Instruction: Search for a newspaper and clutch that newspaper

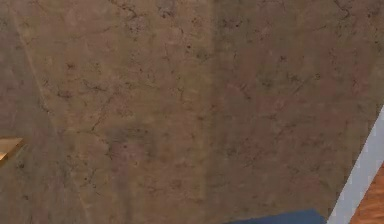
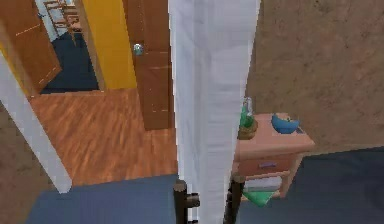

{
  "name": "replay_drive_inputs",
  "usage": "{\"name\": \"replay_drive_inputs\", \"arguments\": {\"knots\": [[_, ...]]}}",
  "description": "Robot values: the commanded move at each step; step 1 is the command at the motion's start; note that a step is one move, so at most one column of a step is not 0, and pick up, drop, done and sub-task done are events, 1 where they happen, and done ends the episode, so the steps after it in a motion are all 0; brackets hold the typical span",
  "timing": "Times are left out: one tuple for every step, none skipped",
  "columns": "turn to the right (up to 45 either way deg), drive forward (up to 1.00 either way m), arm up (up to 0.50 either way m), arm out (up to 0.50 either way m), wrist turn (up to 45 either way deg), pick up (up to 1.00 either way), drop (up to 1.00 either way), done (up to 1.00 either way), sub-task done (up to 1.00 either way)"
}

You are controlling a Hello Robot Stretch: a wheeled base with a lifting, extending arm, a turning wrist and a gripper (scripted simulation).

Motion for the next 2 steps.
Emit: {"name": "replay_drive_inputs", "arguments": {"knots": [[0.0, 0.15, 0.00, 0.00, 0.0, 0.00, 0.00, 0.00, 0.00], [45.0, 0.00, 0.00, 0.00, 0.0, 0.00, 0.00, 0.00, 0.00]]}}
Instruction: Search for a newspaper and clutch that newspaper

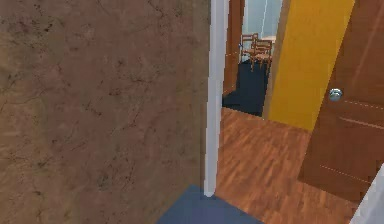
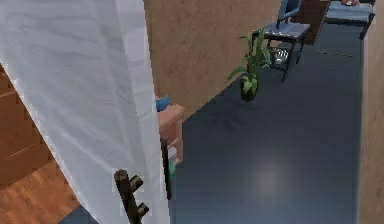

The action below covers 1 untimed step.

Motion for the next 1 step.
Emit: {"name": "replay_drive_inputs", "arguments": {"knots": [[18.0, 0.00, 0.00, 0.00, 0.0, 0.00, 0.00, 0.00, 0.00]]}}
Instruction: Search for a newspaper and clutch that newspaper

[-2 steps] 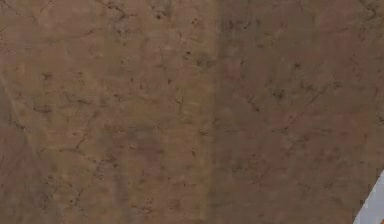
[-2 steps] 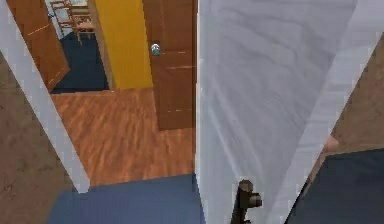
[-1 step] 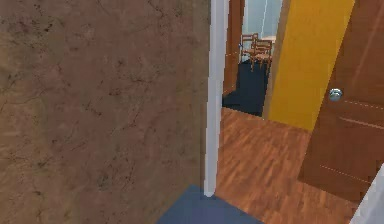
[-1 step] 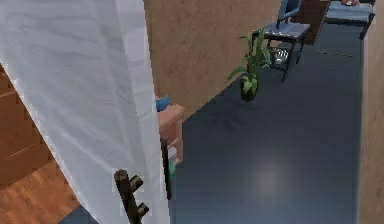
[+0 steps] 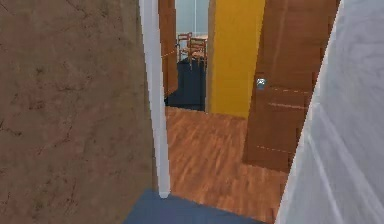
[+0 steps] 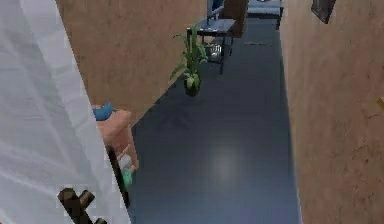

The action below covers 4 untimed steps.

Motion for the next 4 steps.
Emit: {"name": "replay_drive_inputs", "arguments": {"knots": [[0.0, 1.00, 0.00, 0.00, 0.0, 0.00, 0.00, 0.00, 0.00], [12.0, 0.00, 0.00, 0.00, 0.0, 0.00, 0.00, 0.00, 0.00], [0.0, 0.25, 0.00, 0.00, 0.0, 0.00, 0.00, 0.00, 0.00], [-18.0, 0.00, 0.00, 0.00, 0.0, 0.00, 0.00, 0.00, 0.00]]}}
